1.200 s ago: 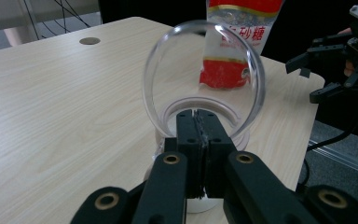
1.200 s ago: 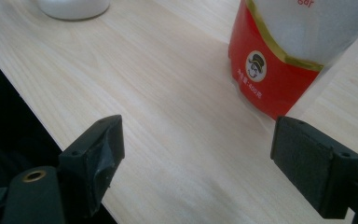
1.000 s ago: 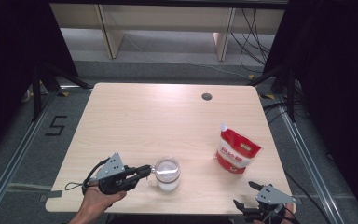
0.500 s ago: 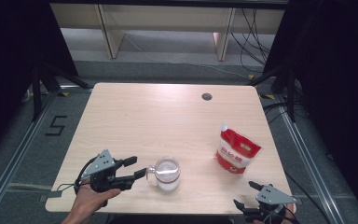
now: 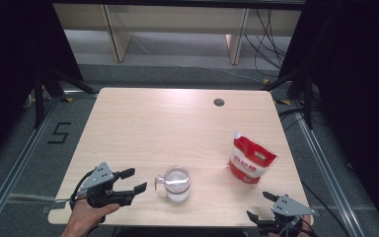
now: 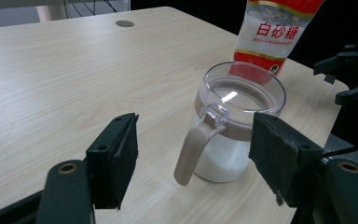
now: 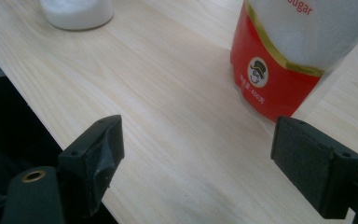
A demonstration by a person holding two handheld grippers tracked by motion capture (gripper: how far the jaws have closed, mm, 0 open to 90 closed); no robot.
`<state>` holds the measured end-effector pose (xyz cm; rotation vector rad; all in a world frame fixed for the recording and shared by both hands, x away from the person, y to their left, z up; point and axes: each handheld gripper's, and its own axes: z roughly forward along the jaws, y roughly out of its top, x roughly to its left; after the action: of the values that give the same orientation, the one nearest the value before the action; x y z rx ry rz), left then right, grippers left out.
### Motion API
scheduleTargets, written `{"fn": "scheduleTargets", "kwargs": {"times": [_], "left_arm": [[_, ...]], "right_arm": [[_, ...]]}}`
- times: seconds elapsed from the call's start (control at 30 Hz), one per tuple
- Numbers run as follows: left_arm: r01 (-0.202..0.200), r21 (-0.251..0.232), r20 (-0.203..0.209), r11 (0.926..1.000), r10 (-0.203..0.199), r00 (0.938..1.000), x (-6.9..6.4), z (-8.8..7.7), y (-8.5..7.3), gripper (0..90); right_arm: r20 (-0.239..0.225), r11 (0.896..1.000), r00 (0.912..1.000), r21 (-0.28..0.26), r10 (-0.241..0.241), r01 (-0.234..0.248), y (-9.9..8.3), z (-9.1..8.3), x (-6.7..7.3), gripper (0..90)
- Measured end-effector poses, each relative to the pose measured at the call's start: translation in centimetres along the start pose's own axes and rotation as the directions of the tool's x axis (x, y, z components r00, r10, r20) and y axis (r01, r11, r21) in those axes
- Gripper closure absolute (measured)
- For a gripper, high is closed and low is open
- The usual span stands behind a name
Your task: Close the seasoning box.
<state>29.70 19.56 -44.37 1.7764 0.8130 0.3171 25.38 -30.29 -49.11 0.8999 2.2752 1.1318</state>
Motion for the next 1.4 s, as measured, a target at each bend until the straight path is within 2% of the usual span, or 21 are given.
{"fn": "scheduleTargets", "kwargs": {"times": [0.07, 0.1, 0.23, 0.4, 0.43, 0.57, 0.6, 0.67, 0.7, 0.77, 0.83, 0.87, 0.93, 1.0, 1.07, 1.1, 1.2, 1.23, 1.3, 1.37, 1.4], "left_arm": [[-0.014, -0.001, 0.009, 0.9999, 0.014, 0.9999, 0.0, -0.1, -0.2, 31.5], [-0.014, -0.001, 0.009, 0.9999, 0.014, 0.9999, 0.0, -0.1, -0.2, 31.2], [-0.026, 0.023, -0.009, 0.9994, 0.027, 0.9996, -0.2, -0.2, -0.4, 28.5], [-0.036, 0.032, 0.008, 0.9988, 0.035, 0.9993, -0.4, -0.1, -0.8, 25.0], [-0.052, 0.053, -0.001, 0.9973, 0.052, 0.9986, -0.5, -0.2, -1.0, 24.6], [-0.05, 0.068, 0.008, 0.9965, 0.049, 0.9988, -0.6, -0.1, -1.5, 23.1], [-0.074, 0.073, 0.007, 0.9946, 0.074, 0.9972, -0.6, -0.1, -1.6, 22.8], [-0.076, 0.072, 0.018, 0.9946, 0.074, 0.9971, -0.6, -0.1, -1.8, 22.7], [-0.043, 0.07, 0.017, 0.9966, 0.042, 0.999, -0.8, -0.1, -2.0, 22.4], [-0.056, 0.08, 0.019, 0.9952, 0.055, 0.9983, -0.9, -0.1, -2.2, 23.3], [-0.074, 0.098, 0.022, 0.9924, 0.072, 0.9971, -1.1, -0.1, -2.5, 23.1], [-0.074, 0.098, 0.022, 0.9924, 0.072, 0.9971, -1.1, -0.1, -2.5, 22.5], [-0.083, 0.112, 0.034, 0.9903, 0.079, 0.9963, -1.4, 0.0, -2.9, 21.3], [-0.081, 0.123, 0.032, 0.9891, 0.077, 0.9965, -1.7, 0.2, -3.2, 20.3], [-0.084, 0.132, 0.038, 0.9877, 0.08, 0.9961, -1.8, 0.3, -3.5, 19.2], [-0.094, 0.128, 0.041, 0.9874, 0.089, 0.9952, -1.7, 0.4, -3.6, 18.6], [-0.068, 0.15, 0.034, 0.9864, 0.064, 0.9974, -1.7, 0.3, -3.9, 16.8], [-0.084, 0.15, 0.036, 0.985, 0.08, 0.9962, -1.6, 0.3, -4.1, 16.8], [-0.086, 0.183, 0.019, 0.9794, 0.084, 0.9963, -1.7, 0.3, -4.7, 16.7], [-0.097, 0.192, 0.022, 0.9765, 0.094, 0.9953, -1.7, 0.3, -4.9, 16.7], [-0.072, 0.194, 0.023, 0.9784, 0.068, 0.9974, -1.8, 0.2, -5.3, 16.7]], "right_arm": [[-0.001, 0.999, 0.9992, 0.011, 0.039, -0.039, 0.0, -0.1, 0.2, 17.5], [-0.002, 1.0, 0.9999, 0.008, 0.016, -0.016, 0.0, 0.0, 0.1, 17.4], [0.005, 1.0, 0.9999, 0.009, 0.01, -0.01, 0.0, 0.0, 0.1, 17.4], [0.005, 1.0, 0.9999, 0.009, 0.012, -0.012, 0.0, 0.1, 0.1, 17.4], [0.005, 1.0, 0.9999, 0.009, 0.013, -0.013, 0.0, 0.1, 0.1, 17.4], [0.001, 1.0, 0.9997, 0.01, 0.023, -0.023, -0.1, 0.0, 0.2, 17.3], [-0.001, 1.0, 0.9996, 0.012, 0.027, -0.027, -0.1, 0.0, 0.2, 17.3], [-0.004, 0.999, 0.9991, 0.016, 0.043, -0.043, -0.1, 0.0, 0.3, 17.2], [-0.011, 0.999, 0.9995, 0.012, 0.031, -0.031, -0.1, 0.0, 0.3, 17.1], [-0.012, 1.0, 0.9996, 0.008, 0.026, -0.026, -0.1, 0.0, 0.4, 16.9], [-0.006, 0.999, 0.9988, 0.017, 0.048, -0.048, -0.2, -0.1, 0.7, 16.7], [-0.01, 1.0, 0.9995, 0.012, 0.028, -0.028, -0.2, -0.1, 0.6, 16.7], [-0.005, 0.999, 0.9994, 0.014, 0.035, -0.035, -0.3, -0.2, 0.6, 16.5], [-0.025, 0.998, 0.9978, 0.019, 0.062, -0.061, -0.4, -0.1, 0.6, 16.2], [-0.001, 0.999, 0.9987, 0.015, 0.051, -0.051, -0.4, -0.3, 0.5, 16.4], [-0.021, 0.997, 0.9976, 0.034, 0.066, -0.066, -0.6, -0.2, 0.5, 16.3], [0.005, 0.997, 0.9978, 0.041, 0.066, -0.066, -0.7, -0.2, 0.5, 16.5], [0.003, 0.997, 0.9983, 0.046, 0.058, -0.058, -0.8, -0.1, 0.4, 16.4], [-0.006, 0.994, 0.9964, 0.075, 0.084, -0.084, -0.9, -0.1, 0.7, 16.4], [0.001, 0.996, 0.9981, 0.069, 0.062, -0.062, -0.9, -0.1, 0.6, 16.4], [-0.018, 0.996, 0.9982, 0.071, 0.057, -0.055, -0.8, 0.1, 0.7, 16.5]]}}
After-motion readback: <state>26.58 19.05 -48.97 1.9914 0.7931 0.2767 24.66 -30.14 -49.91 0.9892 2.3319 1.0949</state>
